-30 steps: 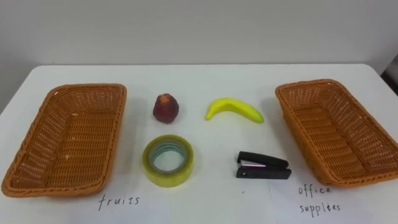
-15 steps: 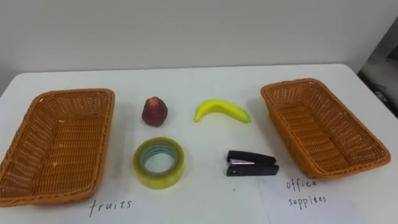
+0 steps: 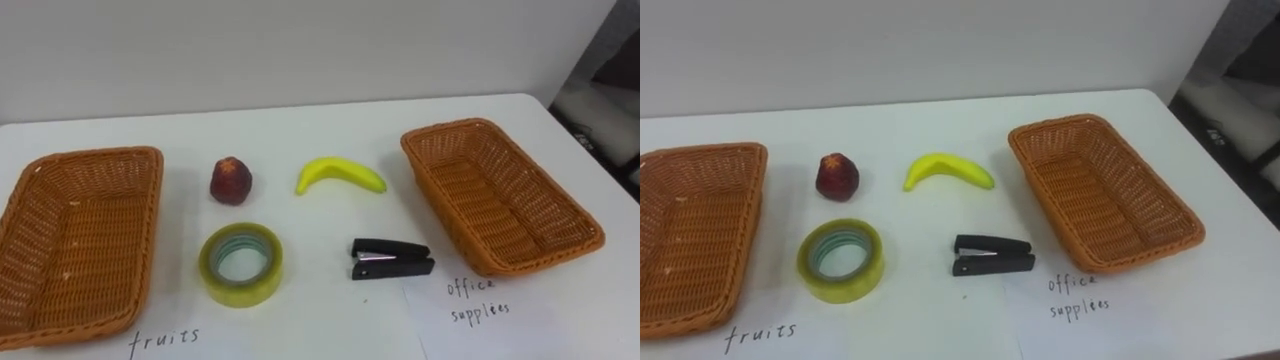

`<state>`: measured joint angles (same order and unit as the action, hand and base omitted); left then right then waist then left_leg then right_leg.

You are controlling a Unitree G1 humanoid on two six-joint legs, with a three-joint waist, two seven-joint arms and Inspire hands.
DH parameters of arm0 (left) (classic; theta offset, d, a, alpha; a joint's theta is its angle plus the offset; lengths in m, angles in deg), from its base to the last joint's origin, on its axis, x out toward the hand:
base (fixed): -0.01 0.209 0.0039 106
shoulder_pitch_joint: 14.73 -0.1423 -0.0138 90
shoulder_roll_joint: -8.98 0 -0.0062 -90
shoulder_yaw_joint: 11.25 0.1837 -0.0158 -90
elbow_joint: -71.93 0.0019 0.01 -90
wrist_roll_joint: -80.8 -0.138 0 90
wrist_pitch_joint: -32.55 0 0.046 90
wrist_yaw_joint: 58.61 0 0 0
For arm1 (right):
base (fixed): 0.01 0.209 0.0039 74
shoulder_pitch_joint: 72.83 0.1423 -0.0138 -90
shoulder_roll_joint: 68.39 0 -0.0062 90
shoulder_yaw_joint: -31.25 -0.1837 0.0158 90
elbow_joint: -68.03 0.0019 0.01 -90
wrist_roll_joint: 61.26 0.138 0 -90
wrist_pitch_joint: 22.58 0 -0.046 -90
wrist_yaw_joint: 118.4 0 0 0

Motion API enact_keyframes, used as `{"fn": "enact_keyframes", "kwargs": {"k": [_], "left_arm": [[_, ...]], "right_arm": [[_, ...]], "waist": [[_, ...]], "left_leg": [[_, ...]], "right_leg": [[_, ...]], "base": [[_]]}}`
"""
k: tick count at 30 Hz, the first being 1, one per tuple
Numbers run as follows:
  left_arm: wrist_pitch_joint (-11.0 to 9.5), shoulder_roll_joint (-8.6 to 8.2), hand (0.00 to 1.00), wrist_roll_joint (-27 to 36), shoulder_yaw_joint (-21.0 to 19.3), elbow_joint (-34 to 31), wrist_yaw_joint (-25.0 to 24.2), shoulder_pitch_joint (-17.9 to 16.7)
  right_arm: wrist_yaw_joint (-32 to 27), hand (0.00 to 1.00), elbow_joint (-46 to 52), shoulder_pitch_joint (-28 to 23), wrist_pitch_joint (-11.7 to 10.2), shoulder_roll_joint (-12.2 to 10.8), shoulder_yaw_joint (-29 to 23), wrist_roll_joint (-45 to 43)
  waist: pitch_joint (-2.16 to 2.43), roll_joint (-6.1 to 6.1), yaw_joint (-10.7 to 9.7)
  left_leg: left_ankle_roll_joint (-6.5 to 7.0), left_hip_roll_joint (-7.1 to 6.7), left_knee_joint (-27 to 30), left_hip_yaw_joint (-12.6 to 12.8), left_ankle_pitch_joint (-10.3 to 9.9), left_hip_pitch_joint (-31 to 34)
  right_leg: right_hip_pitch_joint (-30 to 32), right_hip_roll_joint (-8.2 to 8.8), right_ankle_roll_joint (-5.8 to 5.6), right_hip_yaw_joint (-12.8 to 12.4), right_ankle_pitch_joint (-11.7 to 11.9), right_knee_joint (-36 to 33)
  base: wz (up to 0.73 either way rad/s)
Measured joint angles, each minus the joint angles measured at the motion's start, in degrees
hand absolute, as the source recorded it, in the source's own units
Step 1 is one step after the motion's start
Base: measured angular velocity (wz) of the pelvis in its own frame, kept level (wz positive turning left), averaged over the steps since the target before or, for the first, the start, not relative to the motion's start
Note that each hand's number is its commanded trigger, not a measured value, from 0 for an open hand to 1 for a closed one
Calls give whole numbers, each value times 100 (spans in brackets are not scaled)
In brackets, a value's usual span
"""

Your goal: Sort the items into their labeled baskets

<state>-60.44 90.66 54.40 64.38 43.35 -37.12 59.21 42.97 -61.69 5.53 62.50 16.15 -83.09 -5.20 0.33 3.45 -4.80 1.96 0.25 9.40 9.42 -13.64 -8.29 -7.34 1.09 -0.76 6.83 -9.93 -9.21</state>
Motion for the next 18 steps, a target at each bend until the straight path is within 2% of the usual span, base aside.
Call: {"fn": "enact_keyframes", "kwargs": {"k": [6,13,18], "left_arm": [[-4,2,0,0,-11,-248,39,-58],[-3,2,0,-9,60,-260,49,-108],[20,4,0,-1,235,-318,53,-136]], "right_arm": [[-864,0,1189,-98,-113,74,-245,-93],[-1651,0,2473,-95,-505,191,-263,-493],[-2213,0,2985,-37,-516,207,-259,-1064]], "waist": [[-3,6,-12],[-21,21,37],[-14,16,38]], "left_leg": [[-1,7,-24,92,1,59],[-2,22,-30,126,1,68],[1,13,16,121,3,188]], "right_leg": [[89,-11,0,-62,0,-63],[108,-11,2,-69,1,-66],[236,-9,4,-69,3,-105]], "base": [[-5],[-1],[0]]}}
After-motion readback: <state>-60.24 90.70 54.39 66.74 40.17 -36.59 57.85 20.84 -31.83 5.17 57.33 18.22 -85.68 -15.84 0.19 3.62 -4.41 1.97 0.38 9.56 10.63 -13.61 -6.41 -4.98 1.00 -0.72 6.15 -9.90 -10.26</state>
